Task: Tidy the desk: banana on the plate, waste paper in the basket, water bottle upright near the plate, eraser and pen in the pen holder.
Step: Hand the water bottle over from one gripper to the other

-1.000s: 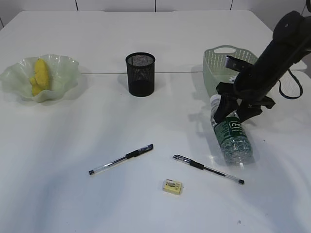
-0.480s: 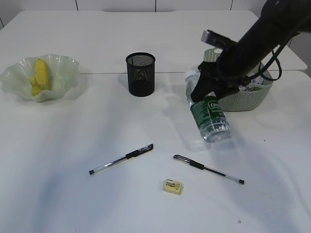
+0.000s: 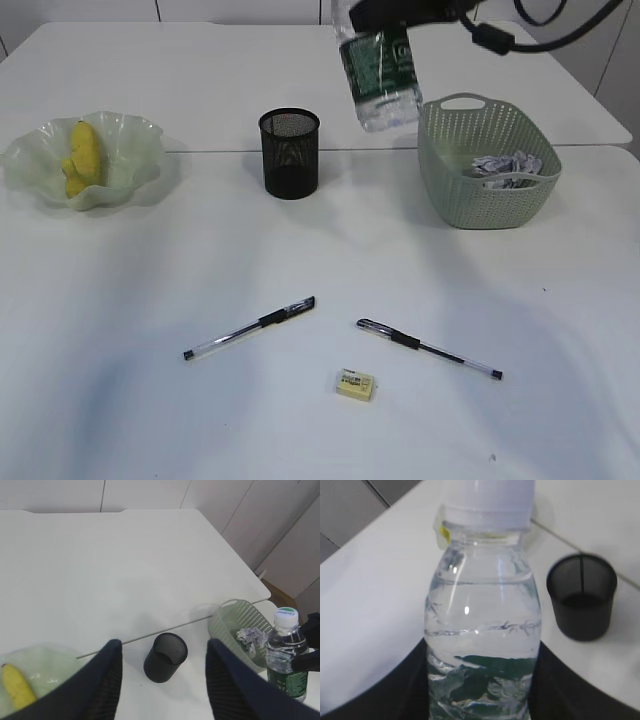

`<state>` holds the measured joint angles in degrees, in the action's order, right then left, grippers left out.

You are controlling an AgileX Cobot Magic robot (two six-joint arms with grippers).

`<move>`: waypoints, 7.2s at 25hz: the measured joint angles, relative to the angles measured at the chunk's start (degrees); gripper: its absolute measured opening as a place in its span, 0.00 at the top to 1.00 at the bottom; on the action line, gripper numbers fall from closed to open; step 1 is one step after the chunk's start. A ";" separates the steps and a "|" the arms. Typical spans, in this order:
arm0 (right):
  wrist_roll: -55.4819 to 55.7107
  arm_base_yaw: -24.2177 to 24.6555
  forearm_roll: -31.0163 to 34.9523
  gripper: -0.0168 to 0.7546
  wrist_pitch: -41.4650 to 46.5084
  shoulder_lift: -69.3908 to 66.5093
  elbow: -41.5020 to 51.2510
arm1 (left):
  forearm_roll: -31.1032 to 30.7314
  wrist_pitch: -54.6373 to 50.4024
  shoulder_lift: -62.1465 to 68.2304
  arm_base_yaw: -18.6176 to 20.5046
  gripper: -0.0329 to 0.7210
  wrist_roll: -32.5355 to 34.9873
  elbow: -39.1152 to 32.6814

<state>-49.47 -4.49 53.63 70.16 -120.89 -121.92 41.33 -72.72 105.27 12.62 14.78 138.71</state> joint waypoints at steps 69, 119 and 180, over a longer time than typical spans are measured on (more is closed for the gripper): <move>-8.19 -0.09 31.83 0.50 1.62 1.33 -11.59 | 29.76 2.84 -0.26 -11.61 0.64 49.12 -42.87; -3.74 -5.71 25.33 0.50 2.83 1.33 -11.59 | 51.67 5.28 -0.26 -22.03 0.22 47.93 -42.87; 1.89 -6.90 26.93 0.41 2.81 1.45 -11.59 | 53.35 4.73 -0.26 -23.32 0.45 47.96 -42.87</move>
<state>-47.58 -11.40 80.56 72.98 -119.44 -133.51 94.68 -67.99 105.01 -10.71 62.74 95.84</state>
